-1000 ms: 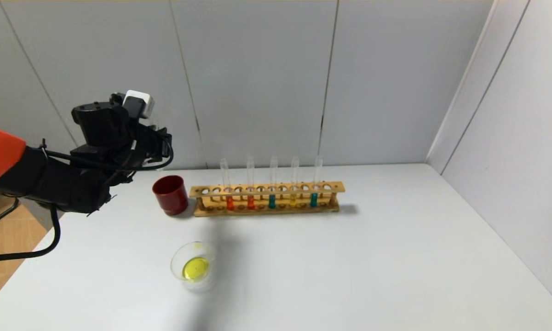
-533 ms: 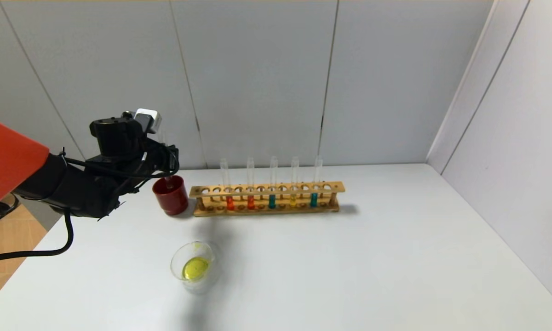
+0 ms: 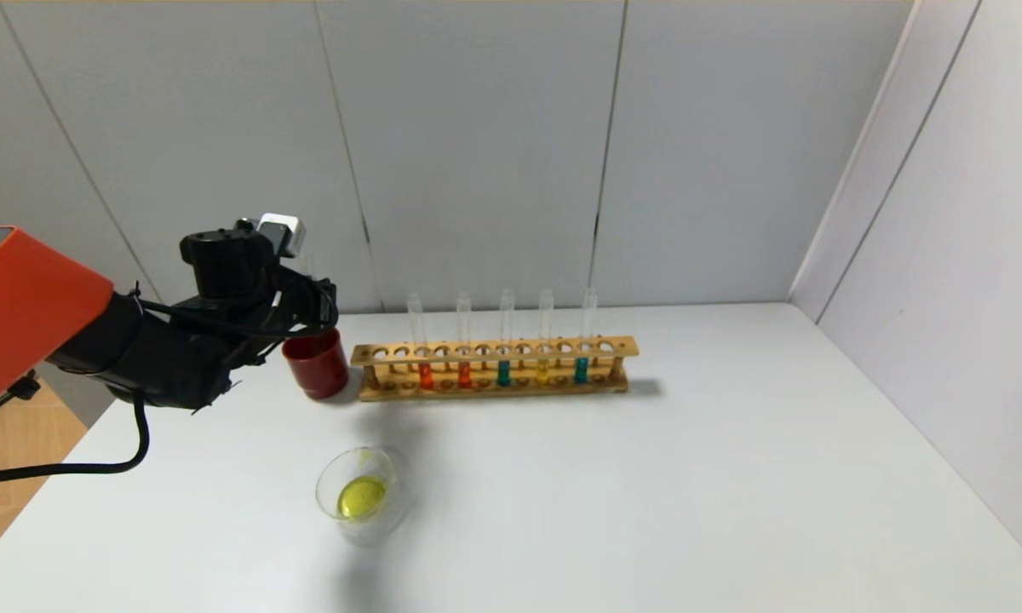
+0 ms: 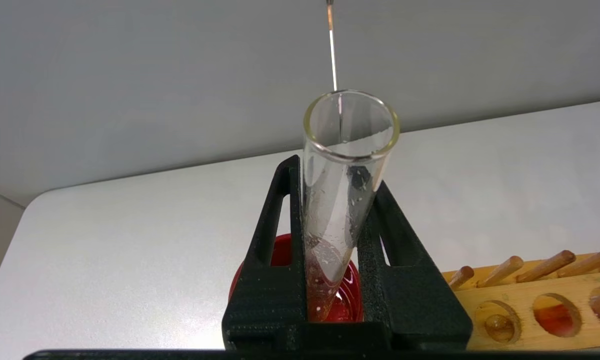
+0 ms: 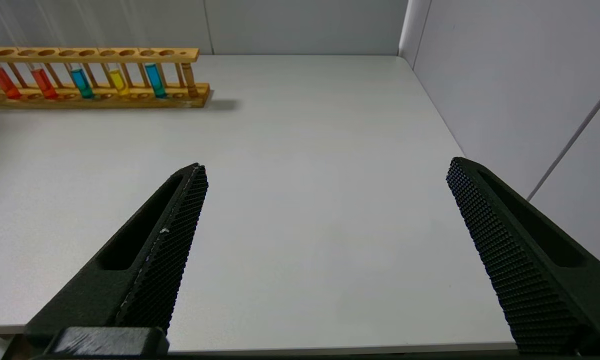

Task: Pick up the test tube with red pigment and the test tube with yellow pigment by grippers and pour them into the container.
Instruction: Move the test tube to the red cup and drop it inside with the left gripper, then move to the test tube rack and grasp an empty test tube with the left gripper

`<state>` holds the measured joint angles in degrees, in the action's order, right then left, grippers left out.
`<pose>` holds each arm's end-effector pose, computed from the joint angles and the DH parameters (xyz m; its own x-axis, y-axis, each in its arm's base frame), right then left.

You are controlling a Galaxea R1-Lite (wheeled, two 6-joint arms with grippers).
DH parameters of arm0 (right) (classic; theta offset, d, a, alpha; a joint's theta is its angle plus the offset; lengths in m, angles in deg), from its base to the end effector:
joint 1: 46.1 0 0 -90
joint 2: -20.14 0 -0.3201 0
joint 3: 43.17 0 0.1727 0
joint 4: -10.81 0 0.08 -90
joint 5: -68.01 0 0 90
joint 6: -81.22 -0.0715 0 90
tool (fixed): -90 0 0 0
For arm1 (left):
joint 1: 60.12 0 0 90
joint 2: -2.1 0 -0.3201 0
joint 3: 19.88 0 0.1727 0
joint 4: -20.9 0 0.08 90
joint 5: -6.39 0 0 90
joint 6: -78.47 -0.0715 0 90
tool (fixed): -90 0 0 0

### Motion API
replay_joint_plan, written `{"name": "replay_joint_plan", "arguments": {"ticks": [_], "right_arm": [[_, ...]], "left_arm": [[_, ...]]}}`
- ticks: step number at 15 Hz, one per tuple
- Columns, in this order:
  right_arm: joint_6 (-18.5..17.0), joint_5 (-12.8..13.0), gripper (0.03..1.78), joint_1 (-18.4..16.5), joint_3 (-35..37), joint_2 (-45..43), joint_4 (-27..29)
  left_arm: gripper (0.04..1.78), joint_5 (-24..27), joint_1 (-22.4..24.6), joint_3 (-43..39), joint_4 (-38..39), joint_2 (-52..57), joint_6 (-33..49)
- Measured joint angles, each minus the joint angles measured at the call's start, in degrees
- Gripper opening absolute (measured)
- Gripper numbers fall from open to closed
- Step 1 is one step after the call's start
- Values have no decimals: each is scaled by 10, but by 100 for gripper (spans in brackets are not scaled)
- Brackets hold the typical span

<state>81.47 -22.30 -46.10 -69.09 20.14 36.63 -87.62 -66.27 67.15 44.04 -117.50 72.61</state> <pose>-0.0133 0.0004 0.0758 1.0000 0.0054 0.0017 -0.0054 1.0000 -0.0044 0.4509 -0.0436 0.1606 0.9859 -0.0359 -0.1634 0.0547 0.9922 0.1121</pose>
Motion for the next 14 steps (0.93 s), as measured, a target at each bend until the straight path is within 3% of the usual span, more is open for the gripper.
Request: {"name": "replay_joint_plan", "arguments": {"ticks": [7,10,14], "right_arm": [[0,0,175,0,0,0,0],[0,0,175,0,0,0,0],[0,0,175,0,0,0,0]], "left_arm": [[42,0,1,1,34,-28,0],[75,0,1,-1,34,-32,-1],[141,0,0,-3,32,-30,-1]]}}
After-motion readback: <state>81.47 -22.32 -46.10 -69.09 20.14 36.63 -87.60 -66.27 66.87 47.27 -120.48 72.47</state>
